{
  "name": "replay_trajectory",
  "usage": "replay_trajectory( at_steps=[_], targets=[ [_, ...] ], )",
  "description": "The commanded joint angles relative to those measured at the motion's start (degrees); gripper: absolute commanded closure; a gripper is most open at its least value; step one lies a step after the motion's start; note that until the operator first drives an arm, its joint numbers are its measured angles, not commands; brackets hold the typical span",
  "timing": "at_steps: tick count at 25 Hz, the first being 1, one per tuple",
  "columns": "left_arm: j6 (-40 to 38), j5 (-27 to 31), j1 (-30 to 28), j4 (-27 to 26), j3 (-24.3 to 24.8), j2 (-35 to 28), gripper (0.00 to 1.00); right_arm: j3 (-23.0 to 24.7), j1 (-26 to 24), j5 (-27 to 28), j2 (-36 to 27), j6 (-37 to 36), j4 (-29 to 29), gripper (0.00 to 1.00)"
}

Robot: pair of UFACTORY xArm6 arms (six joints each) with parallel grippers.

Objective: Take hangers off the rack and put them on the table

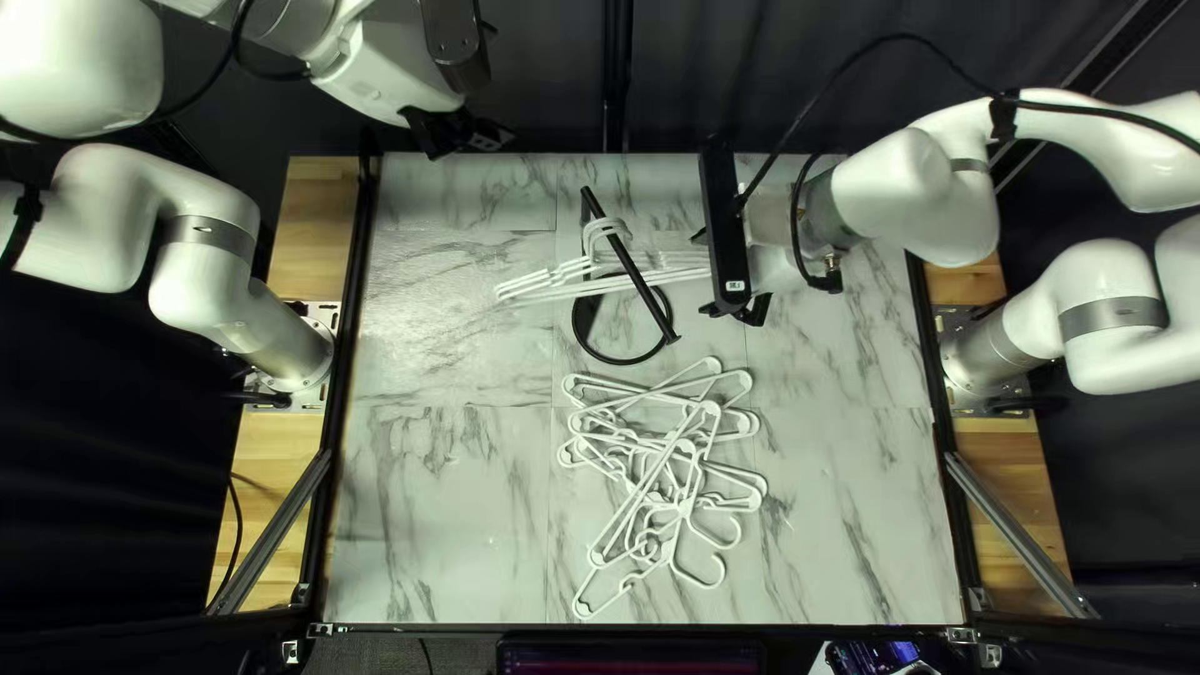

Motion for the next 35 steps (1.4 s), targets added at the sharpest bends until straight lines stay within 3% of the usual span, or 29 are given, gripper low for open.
replay_trajectory(
  at_steps=[1, 9, 21, 35],
  targets=[
    [0.00, 0.00, 0.00, 0.00, 0.00, 0.00, 0.00, 0.16, 0.60, 0.40, -0.71, 0.99, -0.48, 0.00],
    [0.00, 0.00, 0.00, 0.00, 0.00, 0.00, 0.00, -1.22, 3.52, 0.79, 0.61, 4.37, -2.13, 0.00],
    [0.00, 0.00, 0.00, 0.00, 0.00, 0.00, 0.00, 1.48, 1.52, -2.25, 1.24, 0.03, 2.50, 0.00],
    [0.00, 0.00, 0.00, 0.00, 0.00, 0.00, 0.00, -0.19, 2.49, 0.24, 0.65, 1.98, 0.87, 0.00]
  ],
)
